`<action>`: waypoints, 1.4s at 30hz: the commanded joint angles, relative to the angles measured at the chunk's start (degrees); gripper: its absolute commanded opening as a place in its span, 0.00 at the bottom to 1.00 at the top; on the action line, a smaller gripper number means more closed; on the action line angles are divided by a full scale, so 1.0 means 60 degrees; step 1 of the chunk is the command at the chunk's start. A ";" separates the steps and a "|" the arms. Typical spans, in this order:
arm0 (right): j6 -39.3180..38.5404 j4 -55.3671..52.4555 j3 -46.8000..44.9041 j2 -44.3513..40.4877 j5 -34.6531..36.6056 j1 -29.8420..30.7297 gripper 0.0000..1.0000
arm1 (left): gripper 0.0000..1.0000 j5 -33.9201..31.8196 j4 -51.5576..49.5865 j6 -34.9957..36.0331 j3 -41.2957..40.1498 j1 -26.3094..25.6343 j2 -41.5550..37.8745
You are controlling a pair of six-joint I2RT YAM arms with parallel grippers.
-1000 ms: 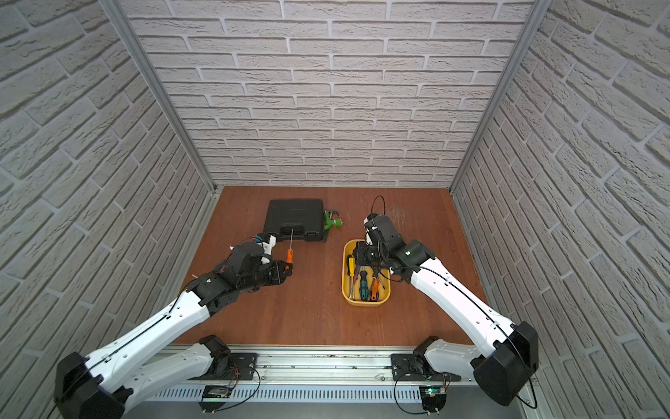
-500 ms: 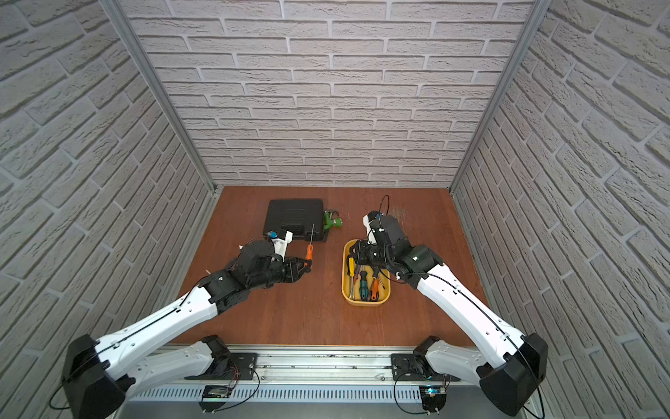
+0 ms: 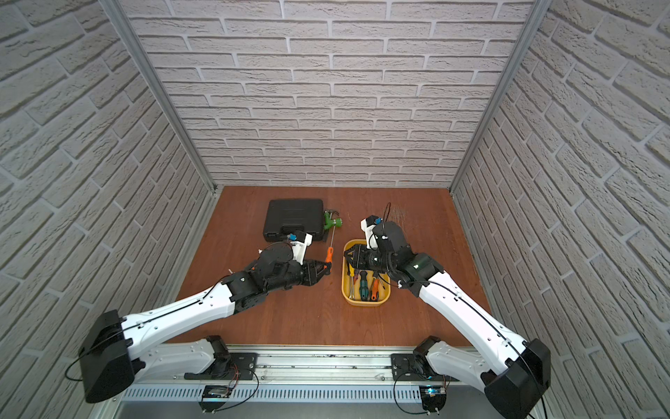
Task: Put the screwdriver on the desktop into the storage box
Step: Pick up the screwdriver from the center of the board.
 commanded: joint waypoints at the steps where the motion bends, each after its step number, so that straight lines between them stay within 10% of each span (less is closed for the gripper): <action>1: 0.0171 0.0584 0.0003 -0.0156 -0.0010 0.0102 0.38 | 0.00 -0.0088 0.0966 -0.0172 0.0012 -0.0029 0.0289; 29: 0.0778 0.0979 -0.0168 0.0733 -0.0003 0.0132 0.40 | 0.00 0.0285 0.2412 -0.0205 0.0607 -0.0554 0.1407; 42: 0.0783 0.1084 -0.0109 0.0889 -0.0197 0.0137 0.14 | 0.00 0.0652 0.2919 0.0164 0.0045 -0.0559 0.0674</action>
